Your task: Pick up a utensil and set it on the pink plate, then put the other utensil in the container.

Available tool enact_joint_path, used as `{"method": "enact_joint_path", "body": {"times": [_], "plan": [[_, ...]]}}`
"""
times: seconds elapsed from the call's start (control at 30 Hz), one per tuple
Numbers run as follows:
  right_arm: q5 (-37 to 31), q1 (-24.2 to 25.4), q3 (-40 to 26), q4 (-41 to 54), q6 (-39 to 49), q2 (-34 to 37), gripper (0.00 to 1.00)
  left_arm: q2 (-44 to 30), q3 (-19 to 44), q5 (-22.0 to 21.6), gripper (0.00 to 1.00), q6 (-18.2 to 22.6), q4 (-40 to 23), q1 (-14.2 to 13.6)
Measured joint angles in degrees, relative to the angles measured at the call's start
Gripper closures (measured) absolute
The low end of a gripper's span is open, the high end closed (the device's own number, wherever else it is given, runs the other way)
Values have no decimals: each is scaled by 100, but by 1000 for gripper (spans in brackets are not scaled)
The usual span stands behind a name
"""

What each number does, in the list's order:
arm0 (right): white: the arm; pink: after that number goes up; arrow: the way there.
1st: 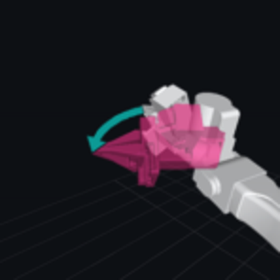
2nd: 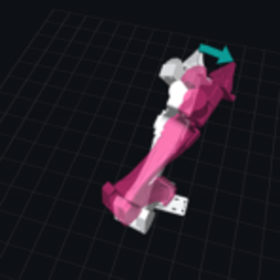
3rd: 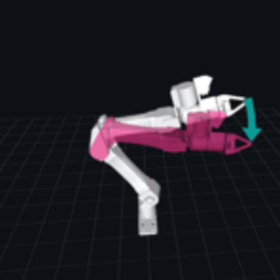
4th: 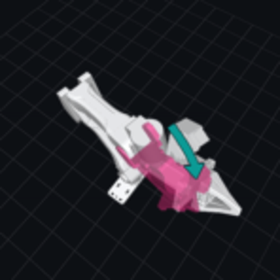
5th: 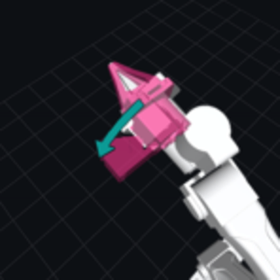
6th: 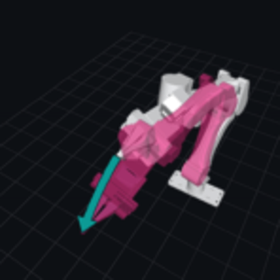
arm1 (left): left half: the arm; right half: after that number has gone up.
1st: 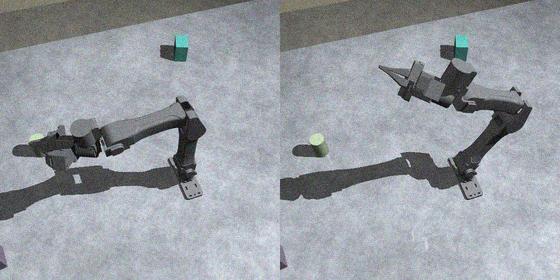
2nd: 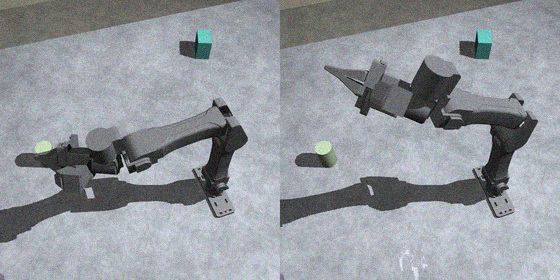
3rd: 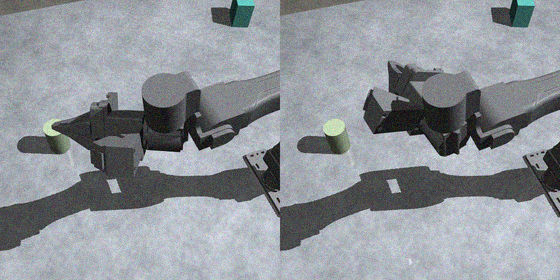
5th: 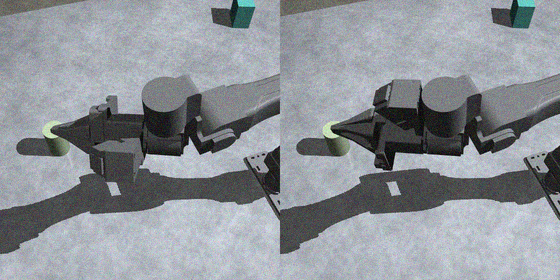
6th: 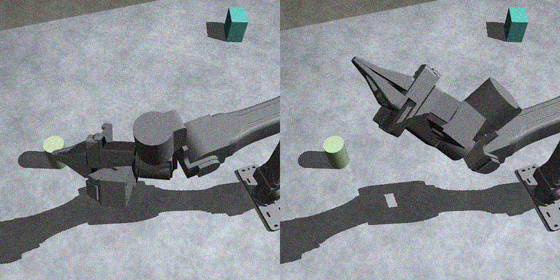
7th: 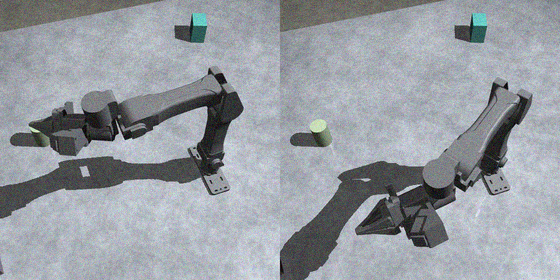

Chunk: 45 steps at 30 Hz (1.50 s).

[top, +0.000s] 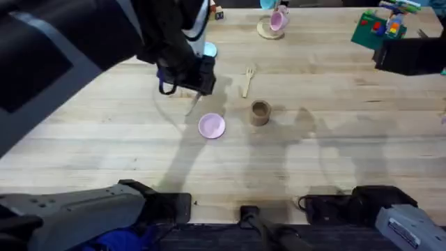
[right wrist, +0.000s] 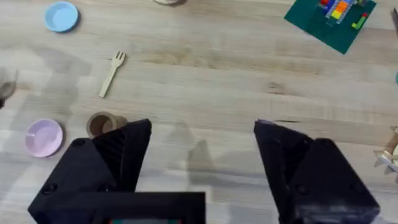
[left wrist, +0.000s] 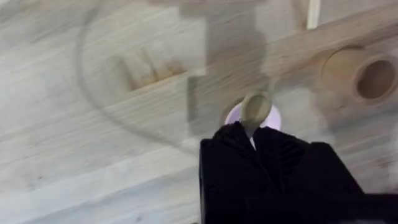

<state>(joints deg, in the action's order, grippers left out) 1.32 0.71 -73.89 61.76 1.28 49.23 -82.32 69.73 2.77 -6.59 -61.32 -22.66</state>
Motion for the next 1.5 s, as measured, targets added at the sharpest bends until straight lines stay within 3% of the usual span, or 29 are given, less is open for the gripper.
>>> {"method": "enact_joint_path", "body": {"times": [0.17, 0.53, 0.87, 1.1, 1.5], "plan": [[0, 0, 0, 0, 0, 0, 5, 0, -218, 73, 959, -210, 356, -174], [0, 0, 0, 0, 0, 0, 5, 0, -808, 221, 959, -479, 727, -210], [0, 0, 0, 0, 0, 0, 5, 0, -1315, 261, 959, -906, 1078, -631], [0, 0, 0, 0, 0, 0, 5, 0, -1569, 279, 959, -1141, 1289, -644], [0, 0, 0, 0, 0, 0, 5, -188, -1720, 281, 959, -1194, 1410, -644]]}}
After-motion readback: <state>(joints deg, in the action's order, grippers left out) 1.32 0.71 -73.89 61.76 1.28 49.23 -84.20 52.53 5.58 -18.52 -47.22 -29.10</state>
